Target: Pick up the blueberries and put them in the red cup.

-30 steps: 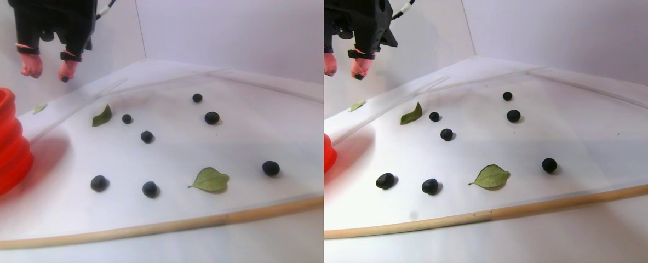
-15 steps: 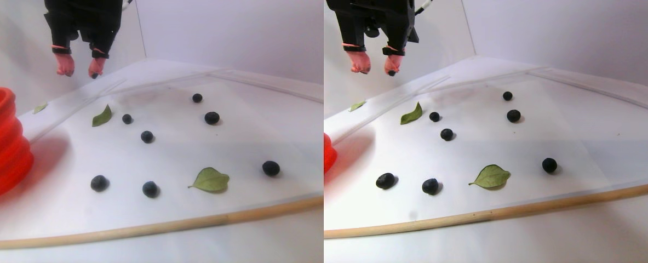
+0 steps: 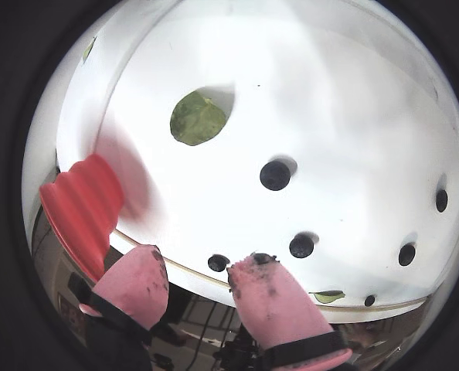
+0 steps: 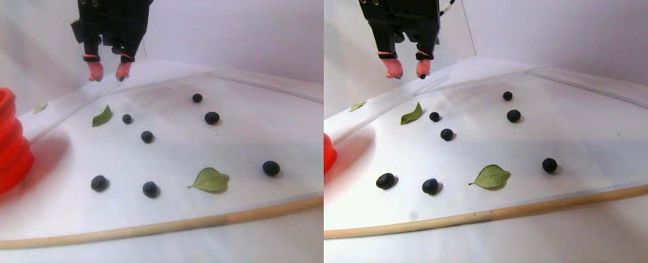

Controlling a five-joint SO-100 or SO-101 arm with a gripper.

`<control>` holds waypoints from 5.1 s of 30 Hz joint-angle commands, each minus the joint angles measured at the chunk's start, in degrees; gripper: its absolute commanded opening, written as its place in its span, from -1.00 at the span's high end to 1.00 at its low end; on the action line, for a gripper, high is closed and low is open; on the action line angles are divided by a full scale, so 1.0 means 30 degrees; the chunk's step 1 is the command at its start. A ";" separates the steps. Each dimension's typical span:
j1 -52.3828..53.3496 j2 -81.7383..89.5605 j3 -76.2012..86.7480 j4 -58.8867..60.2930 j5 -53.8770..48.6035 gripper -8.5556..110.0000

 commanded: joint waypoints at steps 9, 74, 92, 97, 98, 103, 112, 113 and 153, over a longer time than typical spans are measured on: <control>0.0762 -0.0586 0.0732 -0.1348 -0.1055 0.60; 0.1289 -0.7500 -0.0146 -0.8936 -0.3252 0.58; 0.0937 -0.7793 0.0146 -0.9521 -0.3105 0.58; 0.1055 -0.8086 0.0146 -0.9697 -0.3281 0.58; 0.1055 -0.8115 0.0205 -0.9727 -0.3311 0.58; 0.1113 -0.8174 0.0410 -0.9932 -0.3369 0.58; 0.1230 -0.8496 0.0615 -1.0576 -0.3633 0.59; 0.1230 -0.8584 0.0674 -1.0752 -0.3691 0.59; 0.0615 -0.6533 0.0645 -0.9170 -0.2607 0.69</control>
